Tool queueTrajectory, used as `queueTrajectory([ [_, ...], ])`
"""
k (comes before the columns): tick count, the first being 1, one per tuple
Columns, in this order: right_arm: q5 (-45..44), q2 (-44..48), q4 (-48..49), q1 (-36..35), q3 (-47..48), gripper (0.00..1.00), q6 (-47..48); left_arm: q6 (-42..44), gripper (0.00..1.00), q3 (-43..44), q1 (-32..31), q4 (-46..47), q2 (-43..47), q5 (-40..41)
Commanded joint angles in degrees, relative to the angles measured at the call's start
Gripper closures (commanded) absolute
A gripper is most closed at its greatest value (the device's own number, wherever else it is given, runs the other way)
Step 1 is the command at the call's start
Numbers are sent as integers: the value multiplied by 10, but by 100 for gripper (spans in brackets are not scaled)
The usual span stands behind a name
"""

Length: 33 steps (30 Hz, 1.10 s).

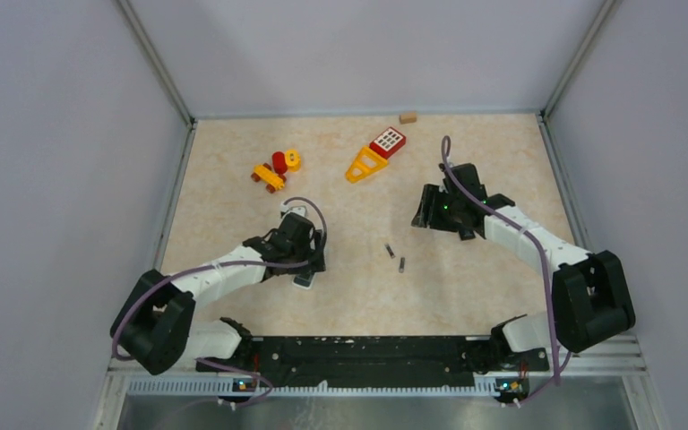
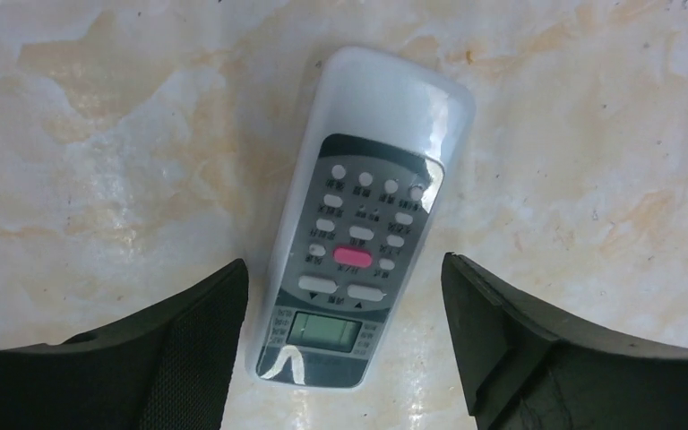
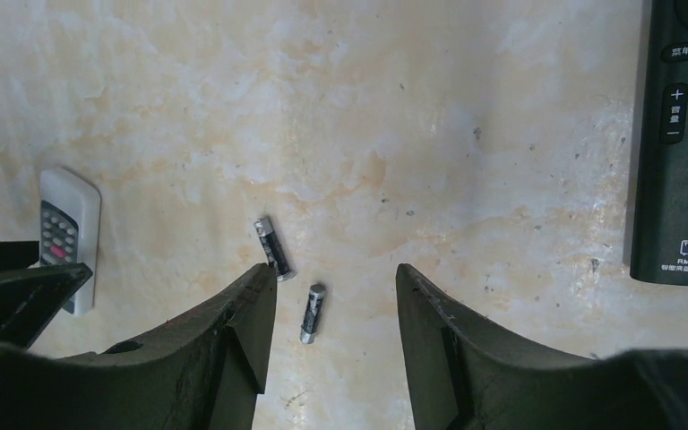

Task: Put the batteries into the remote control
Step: Pick up the remote control from the center of the board.

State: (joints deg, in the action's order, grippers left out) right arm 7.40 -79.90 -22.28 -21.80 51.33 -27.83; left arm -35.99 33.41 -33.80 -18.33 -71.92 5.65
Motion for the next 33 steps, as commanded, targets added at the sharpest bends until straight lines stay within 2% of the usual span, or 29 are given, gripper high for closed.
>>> queueTrajectory([
  [1,11,28,21,6,-9,47,-16,7,21,28,-29,-27,-42,62],
  [5,11,32,19,6,-12,47,-19,13,30,47,-59,-37,-71,83],
  [12,21,40,23,6,-15,47,-24,29,33,86,-94,-76,-122,132],
  [15,26,40,26,6,-17,47,-27,30,46,99,-100,-86,-134,142],
  [18,38,44,26,5,-20,47,-29,38,51,110,-101,-87,-122,133],
  [23,137,72,92,6,-47,47,-34,95,52,138,-101,-51,-66,54],
  [26,198,84,139,6,-56,45,-65,131,53,156,-99,-18,-36,-20],
  [28,241,90,183,5,-65,43,-102,153,53,163,-98,15,-20,-80],
  [29,272,95,245,3,-79,41,-167,175,53,163,-98,51,-4,-130],
  [33,288,86,327,-21,-98,36,-274,206,53,172,-98,92,1,-171],
])
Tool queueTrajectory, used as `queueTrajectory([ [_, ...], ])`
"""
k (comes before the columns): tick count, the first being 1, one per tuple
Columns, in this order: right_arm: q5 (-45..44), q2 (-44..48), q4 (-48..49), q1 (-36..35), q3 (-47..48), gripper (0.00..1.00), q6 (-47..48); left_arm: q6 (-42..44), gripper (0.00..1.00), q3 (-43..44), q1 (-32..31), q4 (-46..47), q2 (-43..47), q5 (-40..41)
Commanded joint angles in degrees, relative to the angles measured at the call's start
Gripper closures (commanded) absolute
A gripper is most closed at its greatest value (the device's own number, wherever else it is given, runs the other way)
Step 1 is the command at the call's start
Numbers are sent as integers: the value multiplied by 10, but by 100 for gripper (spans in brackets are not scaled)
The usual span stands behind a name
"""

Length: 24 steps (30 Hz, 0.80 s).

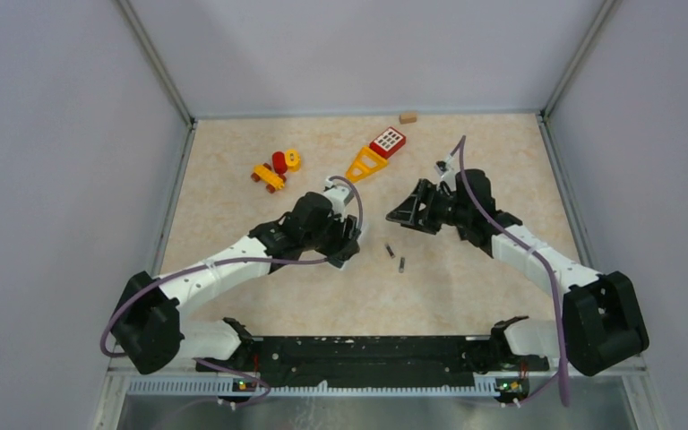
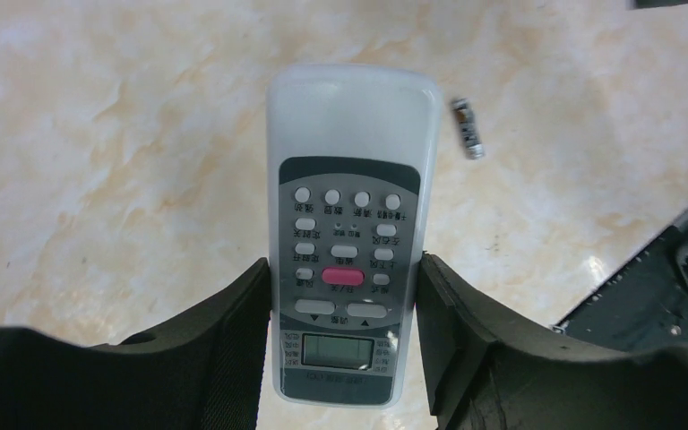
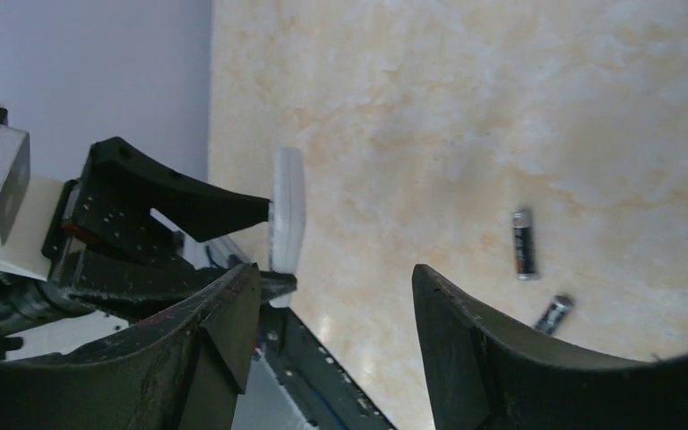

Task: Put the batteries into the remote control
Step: Pick up the remote control from the center of the board, then adjust the remote control.

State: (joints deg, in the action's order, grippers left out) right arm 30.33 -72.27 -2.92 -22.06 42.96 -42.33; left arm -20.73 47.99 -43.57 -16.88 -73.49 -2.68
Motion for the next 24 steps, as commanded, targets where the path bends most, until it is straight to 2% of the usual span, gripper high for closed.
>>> queueTrajectory([
  [1,59,5,147,-26,-15,35,-149,59,52,30,0,83,15,-93],
  [6,50,-28,200,-61,-11,35,-208,73,52,34,-1,113,11,-136],
  [10,35,-57,156,-83,20,37,-196,83,52,36,-1,114,12,-135],
  [13,35,-73,128,-94,32,42,-188,84,52,38,-1,115,14,-132],
  [16,32,-70,147,-97,20,55,-208,86,51,38,-1,114,15,-132],
  [18,24,-61,166,-97,9,65,-228,88,42,35,-1,112,17,-131],
  [19,16,-55,175,-97,3,75,-241,89,30,33,-1,111,19,-126],
  [20,3,-47,182,-97,-4,80,-257,95,19,31,-2,114,22,-121],
  [22,-33,-31,187,-97,-17,87,-290,114,3,35,-2,119,25,-116],
  [24,-70,-15,151,-96,-17,91,-316,142,1,49,-3,119,23,-103],
])
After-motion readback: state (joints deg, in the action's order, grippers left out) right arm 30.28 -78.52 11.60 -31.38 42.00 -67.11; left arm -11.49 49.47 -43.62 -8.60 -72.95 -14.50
